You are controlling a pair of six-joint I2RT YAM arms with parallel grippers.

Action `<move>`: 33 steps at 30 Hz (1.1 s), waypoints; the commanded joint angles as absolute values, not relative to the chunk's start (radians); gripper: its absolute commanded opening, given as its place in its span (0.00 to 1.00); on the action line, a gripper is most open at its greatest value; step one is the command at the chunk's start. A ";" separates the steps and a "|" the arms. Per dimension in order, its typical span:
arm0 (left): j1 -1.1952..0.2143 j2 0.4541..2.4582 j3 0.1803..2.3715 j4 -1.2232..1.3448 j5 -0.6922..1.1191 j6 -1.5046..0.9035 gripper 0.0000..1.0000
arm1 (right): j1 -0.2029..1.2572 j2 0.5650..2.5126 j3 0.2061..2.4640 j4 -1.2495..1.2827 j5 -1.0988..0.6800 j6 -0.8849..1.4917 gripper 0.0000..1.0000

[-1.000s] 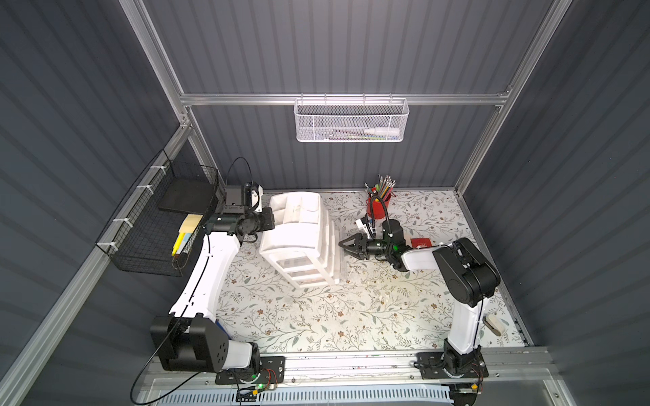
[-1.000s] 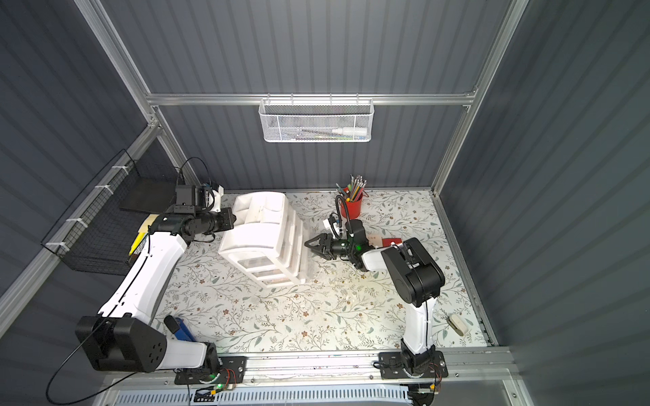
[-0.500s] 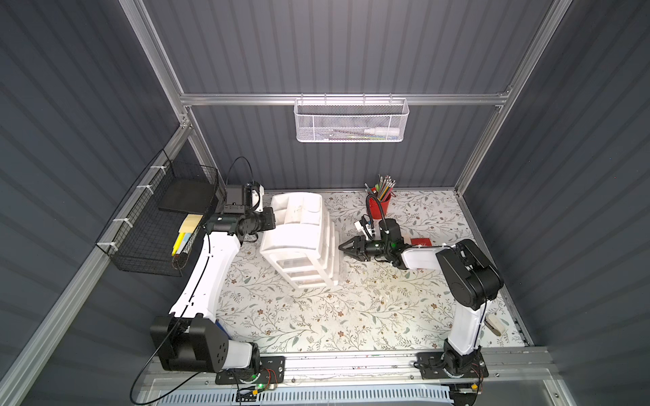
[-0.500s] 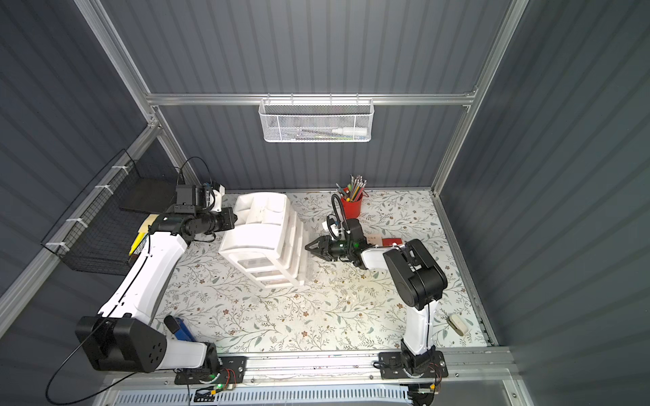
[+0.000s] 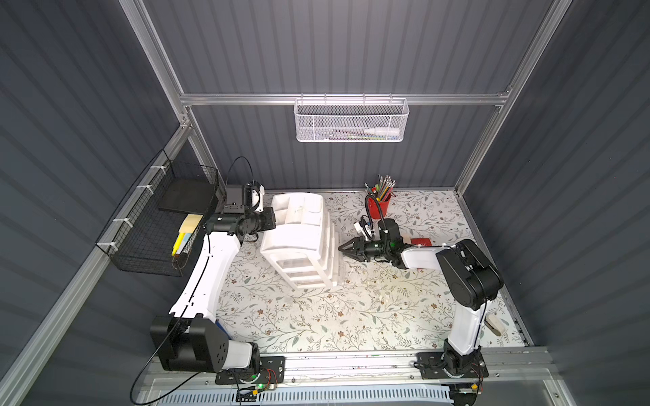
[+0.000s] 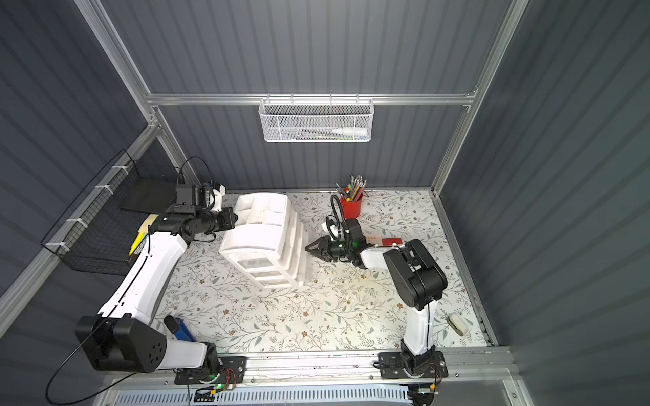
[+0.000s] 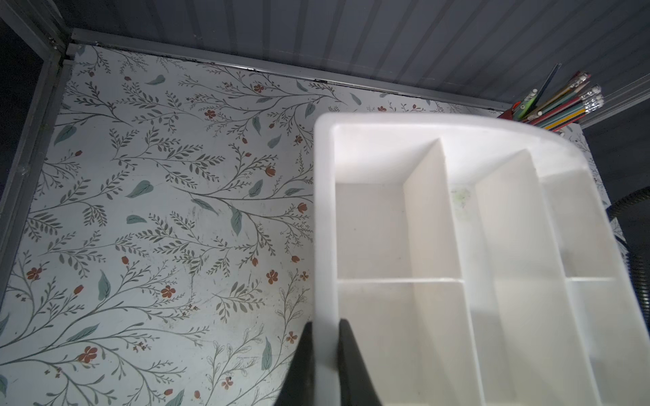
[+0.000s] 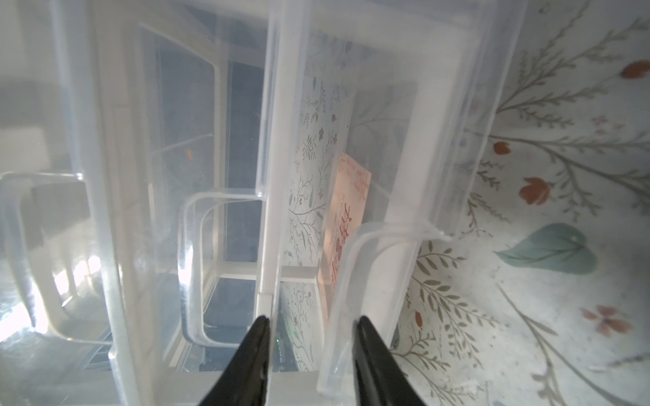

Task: Take the postcards out of the drawer
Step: Open the drawer in the storage box.

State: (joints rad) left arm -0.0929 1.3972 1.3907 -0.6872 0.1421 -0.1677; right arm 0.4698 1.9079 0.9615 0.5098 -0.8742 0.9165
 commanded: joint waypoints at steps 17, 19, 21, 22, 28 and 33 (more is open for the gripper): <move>-0.092 1.361 1.450 -0.787 0.000 -0.154 0.00 | 0.438 1.906 0.950 0.441 -0.865 0.852 0.34; -0.092 1.358 1.454 -0.791 -0.002 -0.150 0.00 | 0.434 1.911 0.951 0.437 -0.878 0.844 0.34; -0.092 1.353 1.458 -0.792 0.000 -0.149 0.00 | 0.430 1.911 0.951 0.426 -0.886 0.830 0.33; -0.092 1.352 1.459 -0.794 -0.001 -0.149 0.00 | 0.428 1.909 0.951 0.413 -0.889 0.821 0.33; -0.092 1.350 1.474 -0.801 -0.009 -0.146 0.00 | 0.409 1.888 0.949 0.333 -0.882 0.759 0.34; -0.092 1.347 1.477 -0.802 -0.012 -0.144 0.00 | 0.394 1.876 0.951 0.272 -0.874 0.716 0.34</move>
